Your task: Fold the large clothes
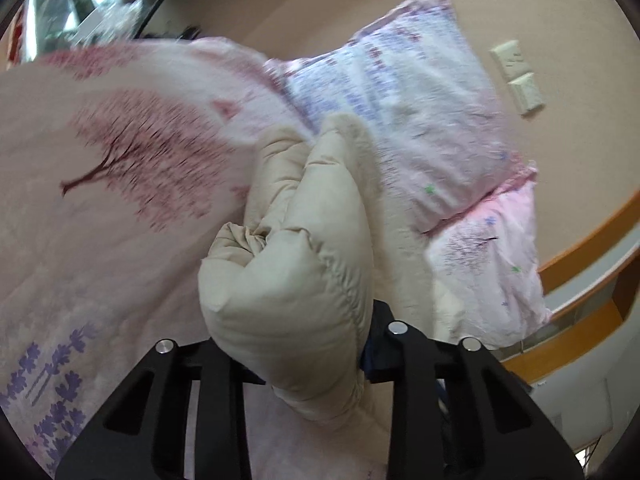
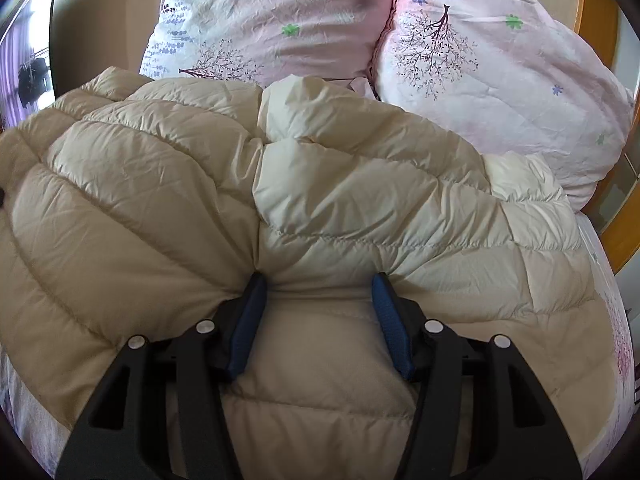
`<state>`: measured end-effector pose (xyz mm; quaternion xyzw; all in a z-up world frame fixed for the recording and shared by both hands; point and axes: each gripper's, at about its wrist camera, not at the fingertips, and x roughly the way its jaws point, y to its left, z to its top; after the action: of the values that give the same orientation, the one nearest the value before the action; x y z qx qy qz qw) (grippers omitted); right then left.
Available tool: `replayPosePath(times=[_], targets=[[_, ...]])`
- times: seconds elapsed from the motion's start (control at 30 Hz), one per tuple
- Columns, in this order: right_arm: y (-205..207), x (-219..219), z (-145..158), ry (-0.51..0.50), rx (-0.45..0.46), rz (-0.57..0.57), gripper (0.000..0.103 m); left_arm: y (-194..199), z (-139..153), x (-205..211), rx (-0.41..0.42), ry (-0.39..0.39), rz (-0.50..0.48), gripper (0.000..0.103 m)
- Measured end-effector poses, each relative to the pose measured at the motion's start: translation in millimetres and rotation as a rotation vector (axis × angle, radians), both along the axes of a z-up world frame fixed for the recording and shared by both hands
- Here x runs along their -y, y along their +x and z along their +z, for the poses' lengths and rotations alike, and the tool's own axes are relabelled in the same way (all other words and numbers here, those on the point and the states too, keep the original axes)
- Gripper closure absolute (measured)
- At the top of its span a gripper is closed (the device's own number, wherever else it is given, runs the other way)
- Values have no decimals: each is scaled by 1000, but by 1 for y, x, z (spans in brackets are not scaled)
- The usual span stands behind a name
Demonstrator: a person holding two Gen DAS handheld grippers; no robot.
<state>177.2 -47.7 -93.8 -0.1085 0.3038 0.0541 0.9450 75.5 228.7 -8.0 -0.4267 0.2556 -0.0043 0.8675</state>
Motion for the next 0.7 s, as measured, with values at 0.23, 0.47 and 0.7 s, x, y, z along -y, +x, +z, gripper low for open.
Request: replayPosePath(times=[0.23, 0.47, 0.7], targets=[[0, -1, -2, -5, -1, 0, 47, -7, 40, 27, 155, 65, -79, 75], [1, -3, -4, -28, -1, 0, 46, -6, 72, 63, 292, 93, -222, 75], [3, -3, -3, -48, 0, 28, 46, 5, 88, 113, 358, 131, -375, 75]])
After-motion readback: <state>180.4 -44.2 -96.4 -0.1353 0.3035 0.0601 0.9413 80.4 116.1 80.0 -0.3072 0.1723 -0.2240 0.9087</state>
